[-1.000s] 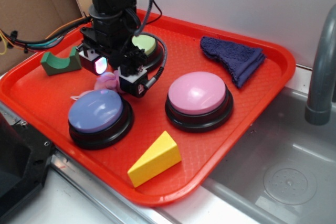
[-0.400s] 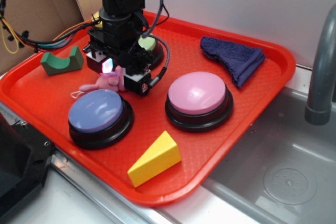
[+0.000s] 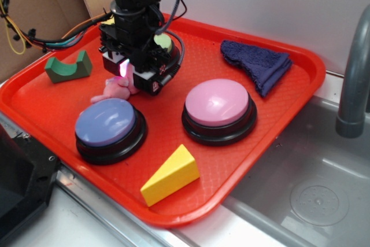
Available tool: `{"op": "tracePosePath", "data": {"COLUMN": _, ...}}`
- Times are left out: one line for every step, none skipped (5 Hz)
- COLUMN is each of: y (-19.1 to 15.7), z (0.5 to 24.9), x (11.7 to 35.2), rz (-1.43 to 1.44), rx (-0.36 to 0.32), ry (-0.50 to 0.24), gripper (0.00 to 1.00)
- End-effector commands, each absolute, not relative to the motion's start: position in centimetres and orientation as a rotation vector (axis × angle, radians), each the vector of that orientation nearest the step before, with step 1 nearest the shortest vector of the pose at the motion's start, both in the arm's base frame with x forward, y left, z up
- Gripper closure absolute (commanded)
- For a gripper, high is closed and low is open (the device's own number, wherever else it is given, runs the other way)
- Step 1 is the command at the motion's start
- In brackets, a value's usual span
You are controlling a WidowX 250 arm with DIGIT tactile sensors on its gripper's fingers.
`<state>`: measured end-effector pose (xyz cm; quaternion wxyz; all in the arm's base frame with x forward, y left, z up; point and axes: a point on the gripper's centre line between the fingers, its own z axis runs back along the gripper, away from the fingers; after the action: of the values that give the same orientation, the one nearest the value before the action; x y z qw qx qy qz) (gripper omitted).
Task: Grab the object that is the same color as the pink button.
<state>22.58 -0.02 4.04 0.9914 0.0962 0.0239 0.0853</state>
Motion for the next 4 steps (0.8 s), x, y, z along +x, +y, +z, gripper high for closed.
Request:
{"op": "tracePosePath", "data": {"y": 0.6, "z": 11.6, "x": 23.9, "rz": 0.145, "rx": 0.118, "ry": -0.126, "gripper": 1.00}}
{"op": "tracePosePath", "data": {"y": 0.7, "z": 15.5, "x": 23.1, "rz": 0.145, "rx": 0.081, "ry": -0.179, "gripper": 1.00}}
{"op": "tracePosePath", "data": {"y": 1.4, "z": 18.4, "x": 22.6, "rz": 0.140, "rx": 0.012, "ry": -0.216, "gripper": 1.00}}
{"op": "tracePosePath", "data": {"y": 2.5, "z": 21.4, "x": 21.7, "rz": 0.157, "rx": -0.039, "ry": -0.285, "gripper": 1.00}}
